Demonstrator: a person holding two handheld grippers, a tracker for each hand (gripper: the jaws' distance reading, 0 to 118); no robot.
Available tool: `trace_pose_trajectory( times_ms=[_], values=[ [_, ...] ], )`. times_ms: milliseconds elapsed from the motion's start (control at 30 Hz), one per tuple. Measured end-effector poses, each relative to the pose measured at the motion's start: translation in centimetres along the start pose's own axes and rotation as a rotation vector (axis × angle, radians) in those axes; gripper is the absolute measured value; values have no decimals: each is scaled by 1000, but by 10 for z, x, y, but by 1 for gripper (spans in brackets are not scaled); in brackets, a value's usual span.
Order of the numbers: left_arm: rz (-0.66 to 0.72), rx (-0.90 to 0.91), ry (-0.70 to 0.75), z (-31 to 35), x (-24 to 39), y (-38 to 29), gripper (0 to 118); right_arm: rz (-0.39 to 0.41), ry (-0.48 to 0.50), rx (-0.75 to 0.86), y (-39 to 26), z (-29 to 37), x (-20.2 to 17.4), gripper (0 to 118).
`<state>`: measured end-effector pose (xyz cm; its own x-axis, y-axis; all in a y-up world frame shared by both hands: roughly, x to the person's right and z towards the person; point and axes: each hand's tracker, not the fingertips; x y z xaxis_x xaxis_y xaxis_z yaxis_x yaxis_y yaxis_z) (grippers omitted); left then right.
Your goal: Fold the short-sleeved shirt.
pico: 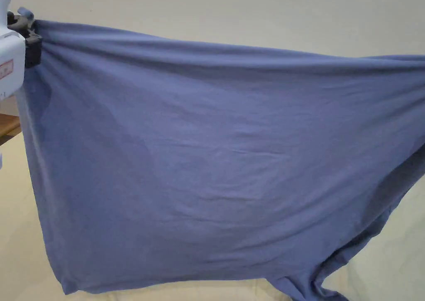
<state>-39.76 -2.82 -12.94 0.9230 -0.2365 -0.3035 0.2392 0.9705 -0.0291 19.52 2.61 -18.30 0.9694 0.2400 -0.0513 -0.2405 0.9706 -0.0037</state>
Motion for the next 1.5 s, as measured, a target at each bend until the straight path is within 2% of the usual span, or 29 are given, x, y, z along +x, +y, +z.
trace_pose_trajectory(
  times_ms=[67,133,367,400,467,567,667,733,800,1033,1167,1267,1333,1433,1500],
  values=[
    [11,47,12,12,-9,25,2,11,-27,55,23,14,5,0],
    [-6,83,30,19,-15,46,2,-21,-24,91,43,23,10,0],
    [-3,138,48,19,-23,115,2,-36,-44,144,95,4,32,0],
    [19,137,40,15,-24,124,2,-2,-60,147,102,-1,33,0],
    [32,131,29,4,-25,140,2,14,-87,161,110,-13,37,0],
    [-41,117,42,-19,-14,158,2,-16,-92,157,121,-37,45,0],
    [-32,95,25,-51,-11,168,2,-19,-111,147,126,-65,48,0],
    [-10,75,6,-69,-9,173,2,26,-146,138,128,-82,47,0],
    [-16,72,9,-84,-3,175,2,35,-154,138,129,-100,48,0],
    [14,46,25,-148,17,183,2,-62,-139,130,127,-151,44,0],
    [-21,54,39,-187,27,181,2,-24,-169,124,125,-186,36,0],
    [56,11,15,-216,27,170,2,-40,-158,120,124,-211,34,0],
    [56,4,24,-234,29,161,2,-31,-160,119,121,-229,28,0],
    [22,-9,39,-261,38,147,2,6,-157,108,111,-256,15,0],
    [47,-47,25,-279,39,137,2,48,-169,82,101,-274,7,0]
  ],
)
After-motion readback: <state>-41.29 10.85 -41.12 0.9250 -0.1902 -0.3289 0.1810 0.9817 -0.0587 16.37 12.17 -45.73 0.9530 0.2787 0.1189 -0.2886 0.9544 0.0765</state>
